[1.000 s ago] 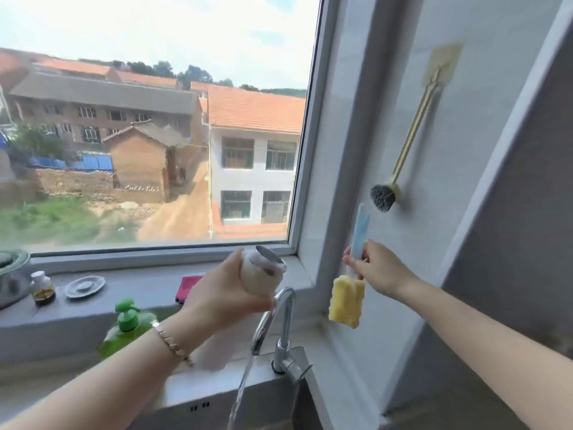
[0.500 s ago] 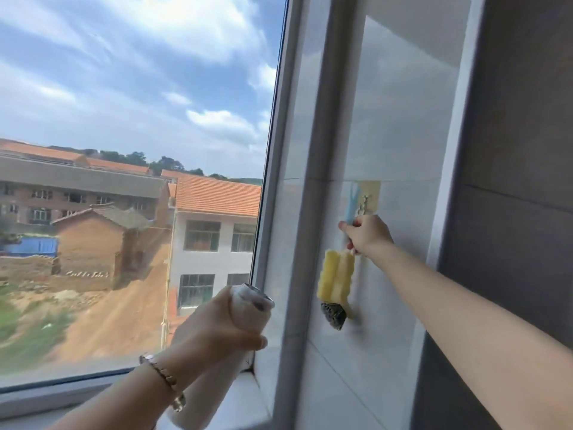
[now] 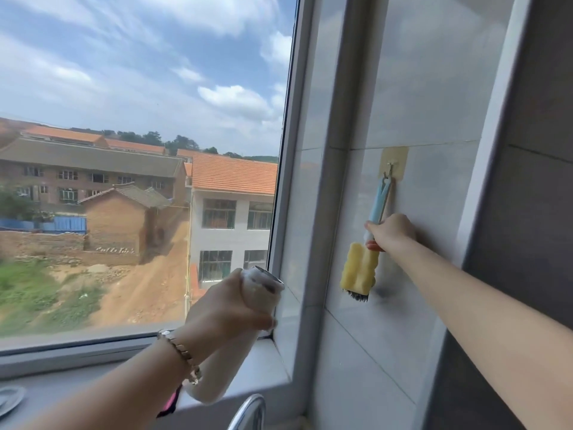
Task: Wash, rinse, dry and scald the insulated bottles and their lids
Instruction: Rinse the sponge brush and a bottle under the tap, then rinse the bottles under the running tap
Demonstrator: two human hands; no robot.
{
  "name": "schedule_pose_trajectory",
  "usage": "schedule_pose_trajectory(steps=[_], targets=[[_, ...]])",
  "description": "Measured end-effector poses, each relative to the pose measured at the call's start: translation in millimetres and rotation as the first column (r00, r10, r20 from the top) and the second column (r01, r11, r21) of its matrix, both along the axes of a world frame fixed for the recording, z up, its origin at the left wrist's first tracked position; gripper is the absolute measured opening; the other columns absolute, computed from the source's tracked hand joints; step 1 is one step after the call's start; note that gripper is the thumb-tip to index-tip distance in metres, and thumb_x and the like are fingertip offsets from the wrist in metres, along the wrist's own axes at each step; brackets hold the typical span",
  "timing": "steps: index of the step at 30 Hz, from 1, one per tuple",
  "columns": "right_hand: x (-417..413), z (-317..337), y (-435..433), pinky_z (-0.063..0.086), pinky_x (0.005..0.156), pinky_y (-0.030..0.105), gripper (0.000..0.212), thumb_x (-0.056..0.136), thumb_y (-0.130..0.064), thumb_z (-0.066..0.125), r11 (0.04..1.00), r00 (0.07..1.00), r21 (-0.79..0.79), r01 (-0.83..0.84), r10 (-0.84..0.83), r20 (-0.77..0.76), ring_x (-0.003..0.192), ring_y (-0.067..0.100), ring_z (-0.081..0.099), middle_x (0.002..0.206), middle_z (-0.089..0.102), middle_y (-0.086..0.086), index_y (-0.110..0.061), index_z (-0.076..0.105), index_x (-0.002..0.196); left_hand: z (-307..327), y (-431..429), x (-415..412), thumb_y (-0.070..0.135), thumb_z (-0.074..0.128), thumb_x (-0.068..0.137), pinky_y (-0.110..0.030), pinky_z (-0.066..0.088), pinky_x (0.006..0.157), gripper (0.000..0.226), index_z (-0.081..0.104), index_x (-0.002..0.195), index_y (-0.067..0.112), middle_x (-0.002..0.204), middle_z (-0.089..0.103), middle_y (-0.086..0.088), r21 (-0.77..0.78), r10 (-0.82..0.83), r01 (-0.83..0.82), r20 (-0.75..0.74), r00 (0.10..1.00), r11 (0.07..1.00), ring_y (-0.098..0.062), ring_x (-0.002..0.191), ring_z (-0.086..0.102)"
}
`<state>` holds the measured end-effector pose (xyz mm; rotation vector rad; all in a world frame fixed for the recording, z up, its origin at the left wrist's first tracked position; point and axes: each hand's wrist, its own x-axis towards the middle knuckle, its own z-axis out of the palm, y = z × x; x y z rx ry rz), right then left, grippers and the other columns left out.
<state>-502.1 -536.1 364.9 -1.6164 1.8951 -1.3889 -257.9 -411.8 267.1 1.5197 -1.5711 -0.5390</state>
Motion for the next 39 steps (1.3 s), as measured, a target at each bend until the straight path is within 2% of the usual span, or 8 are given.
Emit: schedule_pose_trajectory(steps=[5, 8, 13, 18, 22, 30, 34, 39], targets=[[6, -22, 30, 0.043, 0.079, 0.024, 0.032, 0.085, -0.012, 0.063, 0.994, 0.995, -0.104, 0.036, -0.046, -0.091, 0.1, 0.03, 0.061, 0.11, 0.064, 0.016, -0.004, 0.054, 0.115, -6, 14, 2, 0.025, 0.085, 0.053, -0.035, 0.056, 0.074, 0.042, 0.058, 0.082, 0.042, 0.087, 0.065, 0.015, -0.001, -0.034, 0.034, -0.022, 0.999, 0.999, -0.007, 0.08, 0.063], [22, -53, 70, 0.038, 0.062, 0.011, 0.021, 0.087, -0.01, 0.056, 0.974, 0.994, -0.204, -0.102, 0.092, -0.057, 0.093, 0.025, 0.059, 0.098, 0.062, 0.007, -0.008, 0.059, 0.107, -23, 36, 7, 0.036, 0.083, 0.046, -0.039, 0.056, 0.074, 0.051, 0.058, 0.091, 0.035, 0.088, 0.066, 0.009, 0.022, -0.04, 0.041, -0.032, 0.999, 0.999, -0.013, 0.081, 0.064], [55, -189, 153, 0.053, 0.084, 0.038, 0.019, 0.082, -0.008, 0.063, 0.849, 0.857, 0.116, -0.516, 0.512, 0.064, 0.087, 0.025, 0.066, 0.081, 0.068, 0.003, -0.026, 0.062, 0.075, -108, 96, 27, 0.035, 0.084, 0.047, -0.03, 0.057, 0.068, 0.044, 0.062, 0.082, 0.049, 0.09, 0.066, 0.013, 0.124, -0.021, 0.042, -0.162, 0.987, 0.991, -0.001, 0.076, 0.064], [93, -323, 229, 0.049, 0.085, 0.024, 0.026, 0.077, -0.015, 0.074, 0.514, 0.675, 0.495, -0.7, 0.703, 0.225, 0.09, 0.011, 0.063, 0.093, 0.064, -0.005, -0.027, 0.058, 0.095, -218, 153, 45, 0.041, 0.083, 0.042, -0.031, 0.056, 0.077, 0.057, 0.061, 0.095, 0.034, 0.091, 0.068, 0.015, 0.326, 0.194, -0.109, -0.239, 0.951, 0.939, 0.0, 0.084, 0.065], [126, -383, 252, 0.043, 0.09, 0.017, 0.079, 0.068, -0.022, 0.082, 0.341, 0.599, 0.575, -0.744, 0.72, 0.35, 0.106, 0.006, 0.053, 0.111, 0.051, -0.006, -0.026, 0.034, 0.131, -279, 165, 39, 0.026, 0.086, 0.056, -0.035, 0.055, 0.083, 0.048, 0.061, 0.098, 0.026, 0.095, 0.068, 0.008, 0.417, 0.229, -0.1, -0.273, 0.934, 0.903, -0.01, 0.092, 0.066], [155, -432, 237, 0.055, 0.076, 0.035, 0.065, 0.047, -0.042, 0.078, 0.494, 0.752, 0.585, -0.644, 0.552, 0.361, 0.087, 0.01, 0.066, 0.093, 0.069, -0.006, -0.03, 0.054, 0.106, -310, 142, 25, 0.042, 0.079, 0.067, -0.029, 0.048, 0.093, 0.075, 0.045, 0.129, 0.018, 0.108, 0.059, 0.017, 0.477, 0.29, -0.112, -0.318, 0.903, 0.872, -0.009, 0.107, 0.058], [150, -428, 224, 0.054, 0.07, 0.039, 0.06, 0.044, -0.042, 0.068, 0.485, 0.781, 0.665, -0.568, 0.572, 0.25, 0.081, 0.019, 0.065, 0.086, 0.066, -0.002, -0.029, 0.048, 0.099, -304, 115, 39, 0.031, 0.052, 0.092, -0.03, 0.044, 0.071, 0.016, 0.057, 0.095, 0.016, 0.093, 0.06, 0.001, 0.456, 0.187, -0.115, -0.116, 0.975, 0.882, -0.018, 0.088, 0.056], [151, -426, 211, 0.042, 0.062, 0.032, 0.06, 0.06, -0.043, 0.069, 0.519, 0.699, 0.725, -0.453, 0.711, -0.072, 0.088, 0.027, 0.059, 0.089, 0.059, -0.002, -0.024, 0.04, 0.109, -312, 84, 42, 0.039, 0.04, 0.097, -0.033, 0.047, 0.069, 0.04, 0.06, 0.089, 0.004, 0.088, 0.059, -0.008, 0.613, 0.128, -0.033, -0.112, 0.985, 0.789, -0.024, 0.08, 0.057]])
